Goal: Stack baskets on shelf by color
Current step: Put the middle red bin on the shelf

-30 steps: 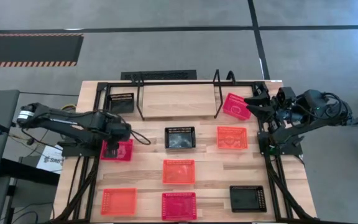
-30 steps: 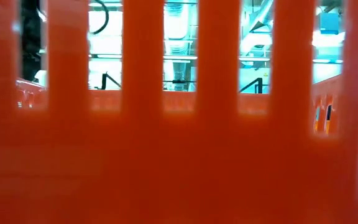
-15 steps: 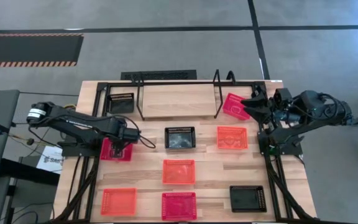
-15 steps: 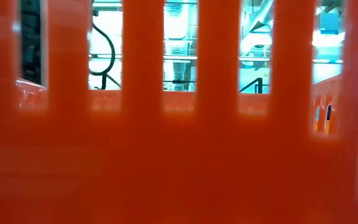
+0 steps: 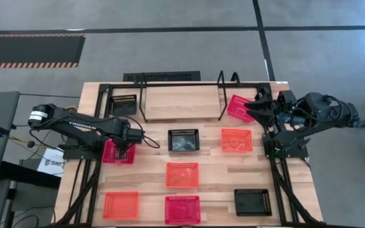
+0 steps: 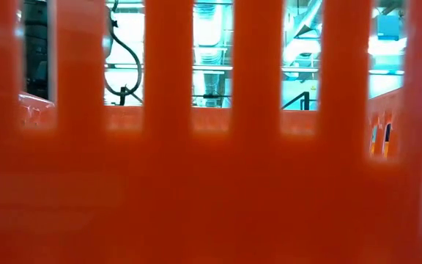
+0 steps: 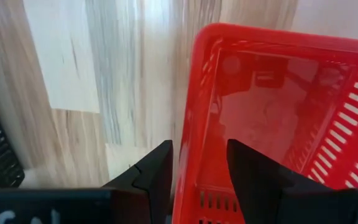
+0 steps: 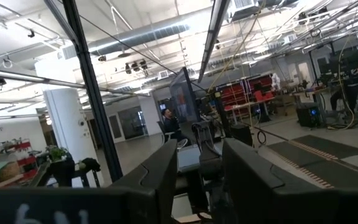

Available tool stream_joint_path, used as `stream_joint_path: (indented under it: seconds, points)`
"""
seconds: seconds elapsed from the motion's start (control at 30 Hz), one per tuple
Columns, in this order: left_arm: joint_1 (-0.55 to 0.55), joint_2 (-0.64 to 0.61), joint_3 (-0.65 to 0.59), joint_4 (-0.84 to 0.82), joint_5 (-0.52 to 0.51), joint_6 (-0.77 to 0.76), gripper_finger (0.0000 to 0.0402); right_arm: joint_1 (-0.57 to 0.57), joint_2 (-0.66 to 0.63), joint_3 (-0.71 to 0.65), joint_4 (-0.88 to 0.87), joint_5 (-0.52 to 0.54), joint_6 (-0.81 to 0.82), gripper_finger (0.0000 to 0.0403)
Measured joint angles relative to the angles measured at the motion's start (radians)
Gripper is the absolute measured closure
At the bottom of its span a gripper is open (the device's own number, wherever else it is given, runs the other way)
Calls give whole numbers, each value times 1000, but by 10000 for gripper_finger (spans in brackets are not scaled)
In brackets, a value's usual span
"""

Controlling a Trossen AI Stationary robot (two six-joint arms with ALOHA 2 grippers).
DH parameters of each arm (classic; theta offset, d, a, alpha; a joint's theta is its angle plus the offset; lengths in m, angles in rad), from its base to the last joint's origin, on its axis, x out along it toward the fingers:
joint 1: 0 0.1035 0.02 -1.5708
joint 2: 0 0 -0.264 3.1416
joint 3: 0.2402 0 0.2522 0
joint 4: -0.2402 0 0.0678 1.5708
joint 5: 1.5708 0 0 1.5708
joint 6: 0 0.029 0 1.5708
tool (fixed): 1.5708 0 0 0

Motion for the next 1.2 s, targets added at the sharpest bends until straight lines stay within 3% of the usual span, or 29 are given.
stream_joint_path:
  seconds: [0.37,0.43,0.57,0.63,1.0,1.2]
  points:
    - [2,181,0,14,37,-1,275,0,0,0,5,-16,-1,255]
    - [1,222,0,31,51,-12,299,0,0,0,5,-16,-2,255]
    - [4,278,30,23,56,-43,384,0,0,0,5,-17,-2,261]
    - [7,284,53,21,57,-58,392,0,0,0,5,-17,-4,265]
    - [41,95,346,-40,22,-268,401,0,0,0,3,-17,-4,283]
    - [46,-49,473,200,-27,-496,401,0,0,0,2,-16,-3,286]
